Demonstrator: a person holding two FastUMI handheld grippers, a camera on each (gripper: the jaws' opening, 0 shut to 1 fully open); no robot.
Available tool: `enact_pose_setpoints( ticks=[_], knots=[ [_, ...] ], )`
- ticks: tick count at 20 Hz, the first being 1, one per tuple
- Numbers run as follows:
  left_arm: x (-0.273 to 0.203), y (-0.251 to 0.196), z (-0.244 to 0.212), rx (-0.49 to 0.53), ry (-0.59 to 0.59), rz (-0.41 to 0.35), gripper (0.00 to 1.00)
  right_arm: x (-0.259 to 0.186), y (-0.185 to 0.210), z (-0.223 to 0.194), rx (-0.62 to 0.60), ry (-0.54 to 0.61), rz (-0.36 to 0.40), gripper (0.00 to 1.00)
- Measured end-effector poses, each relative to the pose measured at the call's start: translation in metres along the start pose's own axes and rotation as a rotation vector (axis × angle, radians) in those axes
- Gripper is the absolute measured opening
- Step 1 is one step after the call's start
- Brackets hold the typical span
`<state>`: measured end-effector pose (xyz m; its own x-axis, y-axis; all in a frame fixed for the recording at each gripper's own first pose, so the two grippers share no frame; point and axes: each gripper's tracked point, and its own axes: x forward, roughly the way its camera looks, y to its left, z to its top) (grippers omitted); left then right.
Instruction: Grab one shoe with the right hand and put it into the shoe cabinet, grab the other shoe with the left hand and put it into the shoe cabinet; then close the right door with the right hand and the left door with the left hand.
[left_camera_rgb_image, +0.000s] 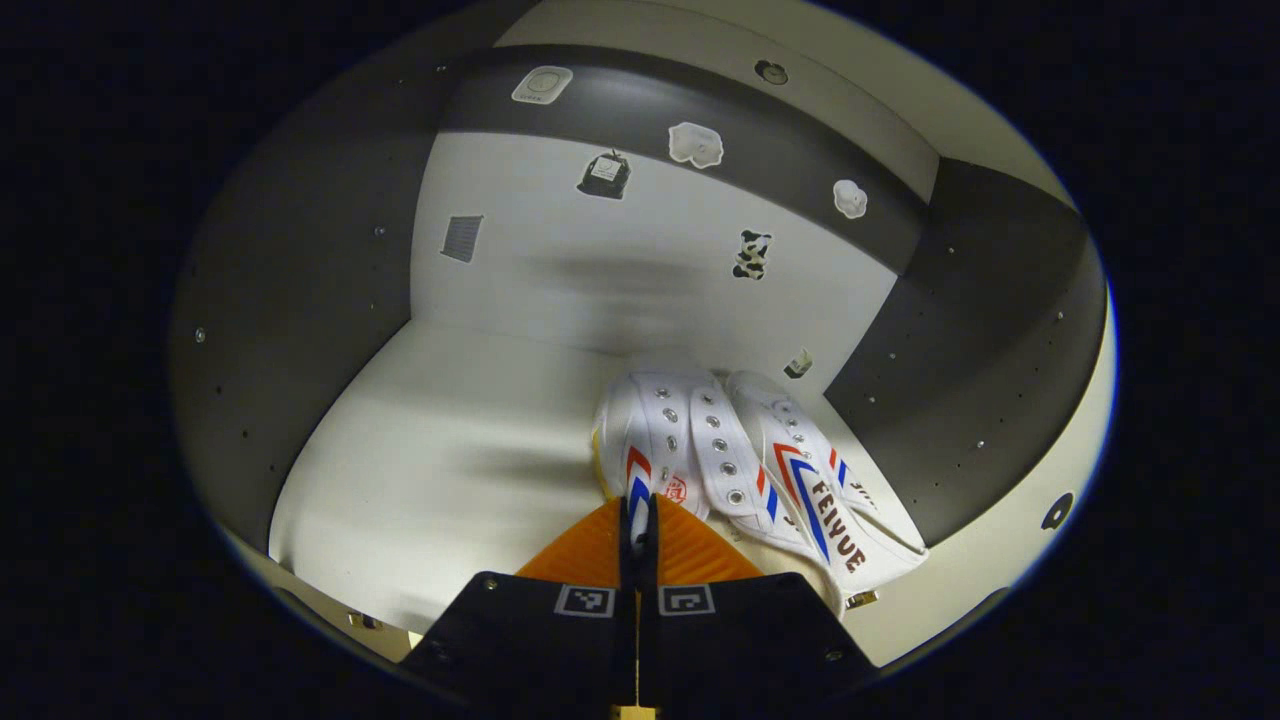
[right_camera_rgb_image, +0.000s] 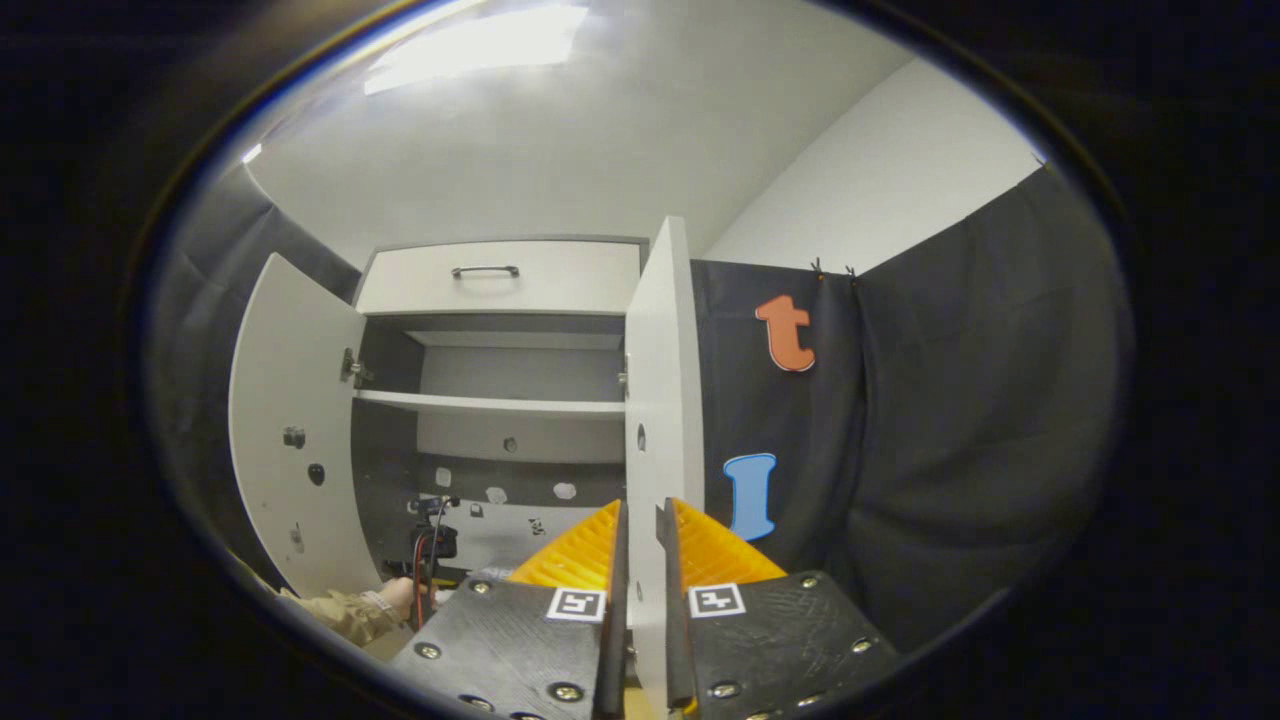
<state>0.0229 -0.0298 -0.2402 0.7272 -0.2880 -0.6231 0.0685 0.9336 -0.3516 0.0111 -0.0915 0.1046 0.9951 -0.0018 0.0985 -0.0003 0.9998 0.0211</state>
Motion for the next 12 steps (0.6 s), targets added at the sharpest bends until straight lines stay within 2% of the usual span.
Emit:
enact_pose_setpoints(
  ticks=[3,4,5,6,8,9,10,11,12],
  knots=[
    [0.000,-0.001,0.000,0.023,-0.008,0.001,0.05,0.000,-0.015,-0.003,-0.001,0.009,-0.021,0.16],
    [-0.003,-0.004,0.002,0.034,-0.020,-0.007,0.12,0.000,-0.018,-0.007,-0.003,0.014,-0.028,0.16],
    [-0.006,-0.001,0.008,0.064,-0.041,0.016,0.17,0.001,-0.023,-0.009,-0.004,0.020,-0.034,0.16],
    [-0.010,0.001,0.013,0.100,-0.056,0.038,0.28,0.001,-0.029,-0.012,-0.005,0.025,-0.039,0.16],
    [-0.024,-0.003,0.023,0.131,-0.092,0.041,0.42,0.006,-0.041,-0.017,-0.006,0.035,-0.052,0.17],
    [-0.035,-0.007,0.027,0.135,-0.107,0.038,0.42,0.008,-0.047,-0.020,-0.006,0.039,-0.058,0.18],
    [-0.047,-0.011,0.031,0.139,-0.125,0.035,0.49,0.011,-0.054,-0.024,-0.008,0.046,-0.060,0.18],
    [-0.063,-0.017,0.035,0.148,-0.146,0.026,0.59,0.015,-0.059,-0.030,-0.008,0.056,-0.057,0.18],
    [-0.077,-0.023,0.039,0.161,-0.176,0.019,0.69,0.019,-0.062,-0.037,-0.008,0.076,-0.048,0.24]
  ],
)
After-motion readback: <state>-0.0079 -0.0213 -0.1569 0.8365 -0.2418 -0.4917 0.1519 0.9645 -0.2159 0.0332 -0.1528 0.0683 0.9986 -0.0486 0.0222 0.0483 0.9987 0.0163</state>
